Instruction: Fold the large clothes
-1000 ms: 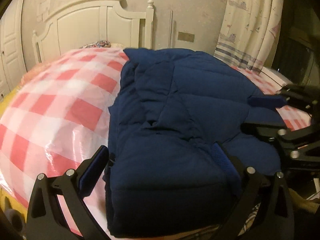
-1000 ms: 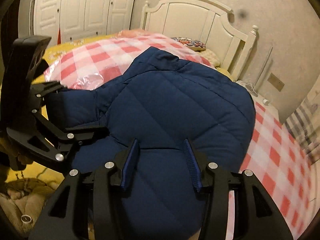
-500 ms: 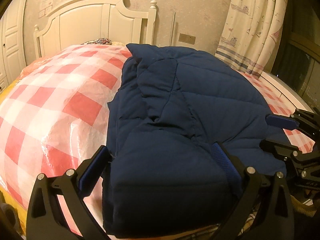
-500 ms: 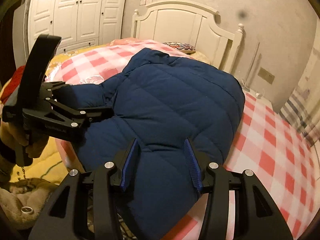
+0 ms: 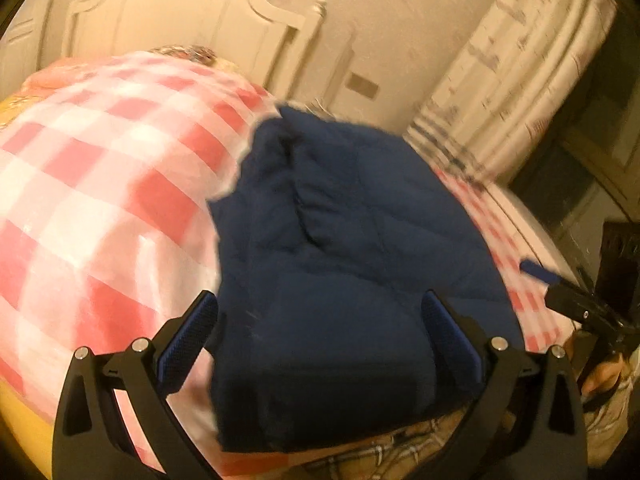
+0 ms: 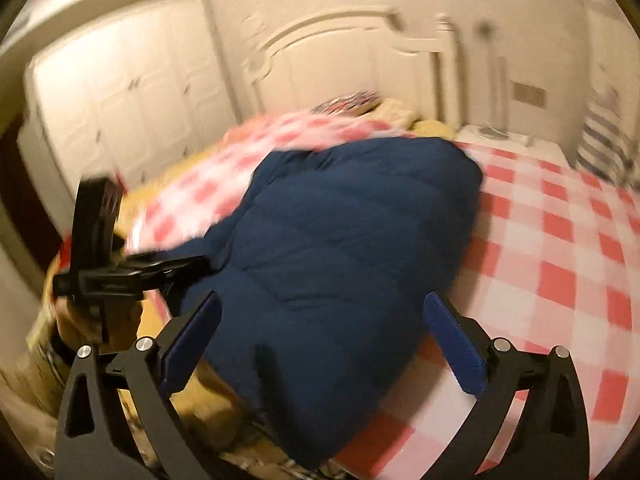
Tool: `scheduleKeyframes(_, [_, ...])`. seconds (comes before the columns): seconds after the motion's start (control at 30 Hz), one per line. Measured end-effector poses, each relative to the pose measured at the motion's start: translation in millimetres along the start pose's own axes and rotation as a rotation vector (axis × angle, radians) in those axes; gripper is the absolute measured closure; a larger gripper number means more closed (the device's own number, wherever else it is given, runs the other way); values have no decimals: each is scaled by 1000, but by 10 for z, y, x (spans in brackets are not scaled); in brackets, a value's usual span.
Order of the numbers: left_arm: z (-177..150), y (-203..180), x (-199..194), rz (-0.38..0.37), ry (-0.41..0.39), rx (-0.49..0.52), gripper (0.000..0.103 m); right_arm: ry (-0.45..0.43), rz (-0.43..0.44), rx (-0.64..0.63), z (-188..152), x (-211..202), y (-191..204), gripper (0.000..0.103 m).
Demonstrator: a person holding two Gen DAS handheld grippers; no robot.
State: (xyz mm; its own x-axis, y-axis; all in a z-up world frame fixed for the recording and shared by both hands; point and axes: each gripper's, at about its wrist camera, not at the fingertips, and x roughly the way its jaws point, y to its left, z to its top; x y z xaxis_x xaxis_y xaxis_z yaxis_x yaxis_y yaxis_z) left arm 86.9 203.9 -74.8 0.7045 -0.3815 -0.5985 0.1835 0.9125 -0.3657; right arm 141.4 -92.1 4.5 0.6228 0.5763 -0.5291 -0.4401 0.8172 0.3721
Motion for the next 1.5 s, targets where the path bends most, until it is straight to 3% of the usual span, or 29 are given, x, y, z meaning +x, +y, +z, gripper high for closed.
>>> scheduleKeyframes(0.07, [95, 8, 15, 37, 11, 15, 2, 16, 42, 88, 1, 28, -184, 4])
scheduleKeyframes(0.13, [144, 25, 134, 54, 72, 33, 2, 76, 64, 164, -57, 177, -321, 4])
scheduleKeyframes(0.23, [137, 225, 400, -39, 178, -37, 2, 168, 107, 216, -191, 458, -407, 4])
scheduleKeyframes(0.33, [58, 420, 559, -162, 237, -138, 2, 211, 225, 334, -285, 664, -537, 4])
scheduleKeyframes(0.47, [29, 456, 617, -221, 261, -121, 2, 231, 278, 349, -291, 818, -564, 4])
scheduleKeyframes(0.53, [41, 444, 657, -246, 268, -122, 5, 196, 280, 331, -293, 805, -527, 6])
scheduleKeyframes(0.57, [49, 438, 681, -287, 262, -141, 14, 169, 268, 308, -291, 758, -484, 15])
scheduleKeyframes(0.63, [92, 349, 656, -292, 217, -138, 27, 98, 199, 216, -258, 623, -363, 25])
scheduleKeyframes(0.67, [125, 263, 657, -288, 203, -125, 37, 53, 167, 186, -224, 543, -342, 29])
scheduleKeyframes(0.73, [263, -24, 726, -283, 171, -76, 45, -32, 112, 168, -128, 384, -419, 32])
scheduleKeyframes(0.97, [971, -951, 1442, -290, 104, 6, 50, -165, -30, 212, 344, 25, -1212, 36])
scheduleKeyframes(1.03, [1101, -1106, 1738, -278, 111, 2, 51, -148, -53, 252, 483, 26, -1563, 36])
scheduleKeyframes(1.13, [1030, -1217, 2269, -206, 192, -36, 46, -70, -114, 327, 470, 229, -1958, 36])
scheduleKeyframes(1.2, [925, -1185, 2335, -195, 164, -43, 35, -17, -146, 385, 302, 345, -2148, 32])
scheduleKeyframes(1.27, [868, -1140, 2295, -184, 167, -61, 25, -47, -107, 455, 134, 313, -2237, 26])
scheduleKeyframes(1.33, [888, -1151, 2172, -136, 159, -44, 23, -35, -143, 478, 119, 217, -2201, 12])
scheduleKeyframes(1.4, [962, -1321, 1804, -2, 69, 50, 19, -42, -197, 464, 141, 36, -2010, 12])
scheduleKeyframes(1.43, [1004, -1454, 1561, 61, -5, 106, 9, -72, -236, 428, 170, -150, -1845, 12])
scheduleKeyframes(1.47, [1040, -1572, 1375, 93, -63, 141, 2, -111, -265, 384, 190, -325, -1683, 12])
scheduleKeyframes(1.5, [1056, -1717, 1099, 132, -148, 191, 2, -150, -288, 328, 212, -495, -1508, 12])
